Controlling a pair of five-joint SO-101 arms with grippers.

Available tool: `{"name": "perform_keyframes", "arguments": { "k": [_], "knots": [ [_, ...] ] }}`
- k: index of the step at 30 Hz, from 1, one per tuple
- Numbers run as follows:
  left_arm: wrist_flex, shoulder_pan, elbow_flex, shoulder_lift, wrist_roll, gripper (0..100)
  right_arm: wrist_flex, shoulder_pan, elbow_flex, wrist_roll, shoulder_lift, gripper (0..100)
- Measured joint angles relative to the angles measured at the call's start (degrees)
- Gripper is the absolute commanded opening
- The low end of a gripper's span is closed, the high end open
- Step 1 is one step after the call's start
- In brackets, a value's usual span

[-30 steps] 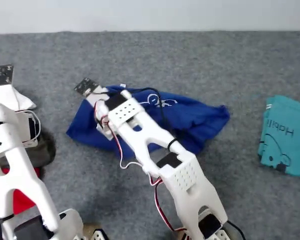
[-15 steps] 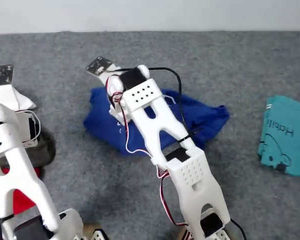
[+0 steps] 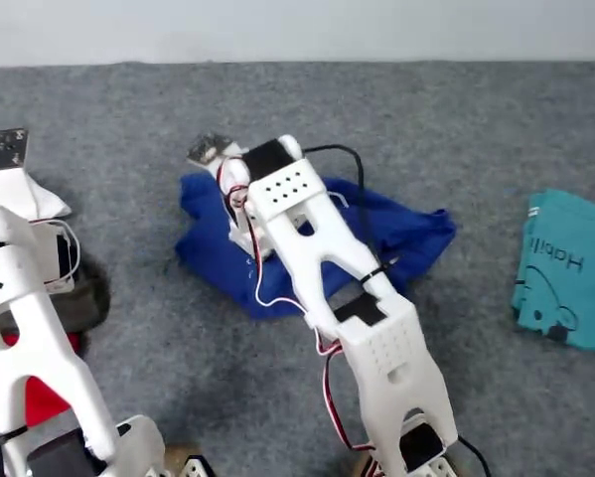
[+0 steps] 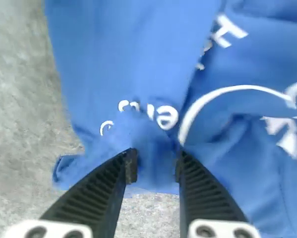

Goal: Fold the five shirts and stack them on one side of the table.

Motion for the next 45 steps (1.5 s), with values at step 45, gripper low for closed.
{"name": "perform_keyframes", "arguments": {
  "k": [45],
  "knots": [
    [-0.1, 0.0, 0.4, -0.1, -1.2, 8, 0.2, 1.3, -6.2, 6.8, 5.9, 2.9]
  ]
}}
